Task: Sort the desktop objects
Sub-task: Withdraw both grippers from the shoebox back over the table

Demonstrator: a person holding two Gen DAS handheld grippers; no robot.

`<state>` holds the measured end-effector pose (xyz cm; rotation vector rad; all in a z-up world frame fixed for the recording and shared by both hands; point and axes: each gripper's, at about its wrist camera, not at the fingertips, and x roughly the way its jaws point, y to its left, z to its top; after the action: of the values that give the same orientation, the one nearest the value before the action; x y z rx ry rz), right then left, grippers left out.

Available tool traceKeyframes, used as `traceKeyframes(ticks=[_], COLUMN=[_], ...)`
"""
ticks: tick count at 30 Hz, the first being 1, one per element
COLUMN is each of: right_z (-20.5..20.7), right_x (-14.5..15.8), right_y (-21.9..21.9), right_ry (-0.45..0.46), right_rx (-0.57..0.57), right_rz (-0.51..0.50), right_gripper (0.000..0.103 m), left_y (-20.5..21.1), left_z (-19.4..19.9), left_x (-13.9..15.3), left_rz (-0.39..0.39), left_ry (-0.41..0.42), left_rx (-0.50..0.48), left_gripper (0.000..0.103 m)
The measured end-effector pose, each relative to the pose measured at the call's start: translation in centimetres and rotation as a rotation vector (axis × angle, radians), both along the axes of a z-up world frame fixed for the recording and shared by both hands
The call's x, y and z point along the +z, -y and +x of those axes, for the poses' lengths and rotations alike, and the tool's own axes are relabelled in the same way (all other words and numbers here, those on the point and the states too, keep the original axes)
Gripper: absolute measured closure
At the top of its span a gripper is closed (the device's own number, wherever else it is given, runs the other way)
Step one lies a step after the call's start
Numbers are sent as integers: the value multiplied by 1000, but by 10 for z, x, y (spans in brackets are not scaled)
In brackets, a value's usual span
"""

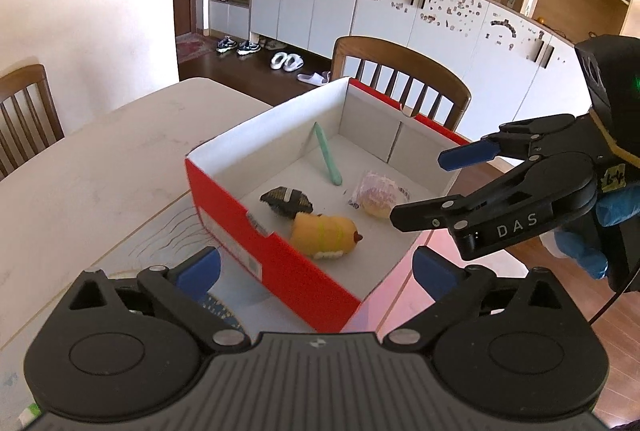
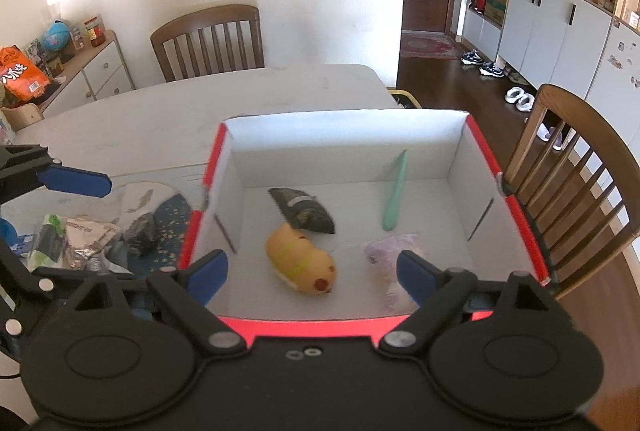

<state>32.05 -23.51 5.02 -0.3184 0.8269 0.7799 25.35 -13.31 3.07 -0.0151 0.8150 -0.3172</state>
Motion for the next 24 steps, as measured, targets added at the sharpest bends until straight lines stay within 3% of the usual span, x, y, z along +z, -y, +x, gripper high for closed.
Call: traceKeyframes(ticks=[24], right_z=[-107], right_x=[8], right_y=[-72], right_ry=[22], right_rx=[74], right_rz=[32], right_gripper=[12], left_y=[-100], left_z=[-94], left_x=[11], left_rz=[-19], left_ry=[65], left_rx=[71], left_gripper=[0])
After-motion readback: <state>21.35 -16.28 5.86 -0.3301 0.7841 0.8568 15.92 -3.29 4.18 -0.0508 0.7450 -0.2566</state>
